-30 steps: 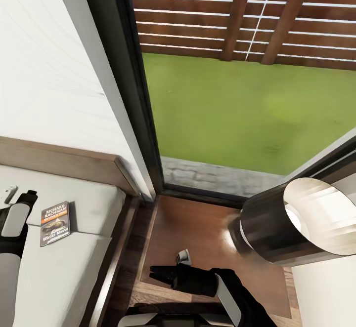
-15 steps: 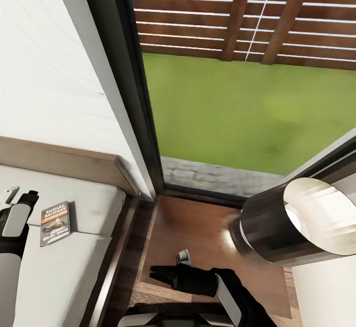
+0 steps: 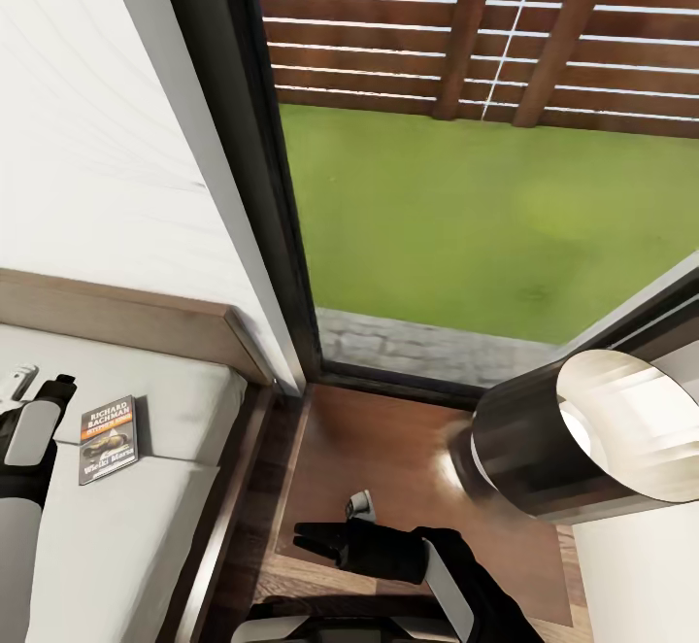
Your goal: In the bedroom, move the book from the bed onto either nightstand, and place the two sandals side by side next to the bed.
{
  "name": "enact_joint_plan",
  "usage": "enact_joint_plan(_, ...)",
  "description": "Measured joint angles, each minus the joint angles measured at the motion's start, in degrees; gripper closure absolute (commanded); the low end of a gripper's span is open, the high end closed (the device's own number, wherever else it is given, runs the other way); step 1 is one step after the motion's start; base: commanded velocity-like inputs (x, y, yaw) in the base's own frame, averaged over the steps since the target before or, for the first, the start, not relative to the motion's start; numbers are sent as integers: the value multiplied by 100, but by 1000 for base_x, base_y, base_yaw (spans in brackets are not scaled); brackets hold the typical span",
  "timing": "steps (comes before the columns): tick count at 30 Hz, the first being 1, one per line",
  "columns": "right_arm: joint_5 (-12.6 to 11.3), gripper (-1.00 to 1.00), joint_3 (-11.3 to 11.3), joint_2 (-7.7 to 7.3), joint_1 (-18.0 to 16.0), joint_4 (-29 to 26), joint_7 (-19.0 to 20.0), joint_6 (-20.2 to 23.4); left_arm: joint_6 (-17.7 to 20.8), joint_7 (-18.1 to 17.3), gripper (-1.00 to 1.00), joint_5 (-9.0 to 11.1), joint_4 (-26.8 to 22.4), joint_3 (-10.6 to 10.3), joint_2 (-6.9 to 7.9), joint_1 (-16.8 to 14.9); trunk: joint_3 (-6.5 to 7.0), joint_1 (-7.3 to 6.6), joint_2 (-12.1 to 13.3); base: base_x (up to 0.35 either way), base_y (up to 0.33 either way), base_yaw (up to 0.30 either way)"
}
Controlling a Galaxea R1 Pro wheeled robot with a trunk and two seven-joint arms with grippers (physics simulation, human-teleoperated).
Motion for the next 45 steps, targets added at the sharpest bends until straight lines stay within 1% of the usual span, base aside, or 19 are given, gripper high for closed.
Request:
enact_joint_plan(27, 1, -100, 0, 0, 0, 0, 0, 0, 0, 0, -100, 0, -8, 2, 1, 0, -485, 594, -1083, 0, 0, 0)
enact_joint_plan(38, 0, -100, 0, -1, 0, 0, -5, 0, 0, 0, -100, 0, -9, 0, -2, 0, -486, 594, -1085, 0, 0, 5)
enact_joint_plan(45, 1, -100, 0, 0, 0, 0, -8, 3, 0, 0, -100, 0, -8, 2, -2, 0, -499, 594, -1085, 0, 0, 142)
